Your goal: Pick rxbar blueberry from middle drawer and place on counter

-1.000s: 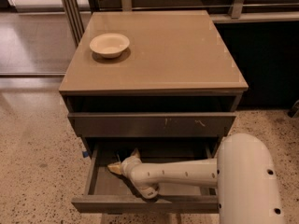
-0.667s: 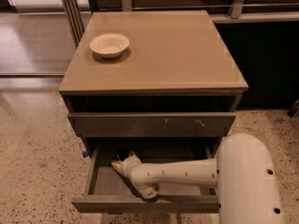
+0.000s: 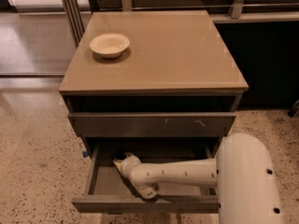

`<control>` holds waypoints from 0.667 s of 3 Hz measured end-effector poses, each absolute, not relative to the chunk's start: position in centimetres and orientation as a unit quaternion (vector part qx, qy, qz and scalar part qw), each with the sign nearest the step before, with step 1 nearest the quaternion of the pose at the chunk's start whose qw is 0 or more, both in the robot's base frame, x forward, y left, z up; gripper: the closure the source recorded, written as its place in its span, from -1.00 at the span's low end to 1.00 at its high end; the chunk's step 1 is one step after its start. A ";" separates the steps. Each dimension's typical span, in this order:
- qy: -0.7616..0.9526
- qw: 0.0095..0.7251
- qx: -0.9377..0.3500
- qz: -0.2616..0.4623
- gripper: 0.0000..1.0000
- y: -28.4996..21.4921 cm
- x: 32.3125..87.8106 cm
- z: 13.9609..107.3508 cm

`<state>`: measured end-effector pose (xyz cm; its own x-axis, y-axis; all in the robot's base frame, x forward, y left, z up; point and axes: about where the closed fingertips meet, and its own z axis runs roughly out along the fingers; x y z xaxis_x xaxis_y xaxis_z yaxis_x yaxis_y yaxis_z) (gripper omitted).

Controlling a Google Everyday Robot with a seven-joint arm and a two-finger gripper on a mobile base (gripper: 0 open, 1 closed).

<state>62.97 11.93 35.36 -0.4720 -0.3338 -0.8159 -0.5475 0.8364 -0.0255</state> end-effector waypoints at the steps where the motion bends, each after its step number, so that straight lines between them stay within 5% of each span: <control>1: 0.845 0.443 -0.260 0.148 1.00 11.6 62.9 35.9; 2: 0.832 0.468 -0.240 0.177 1.00 7.0 65.3 37.4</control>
Offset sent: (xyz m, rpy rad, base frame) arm -0.0068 -0.0726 0.0569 0.4128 0.0479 0.3429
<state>65.29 6.97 37.44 -0.4471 -0.2342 -0.8633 -0.5658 0.8215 0.0702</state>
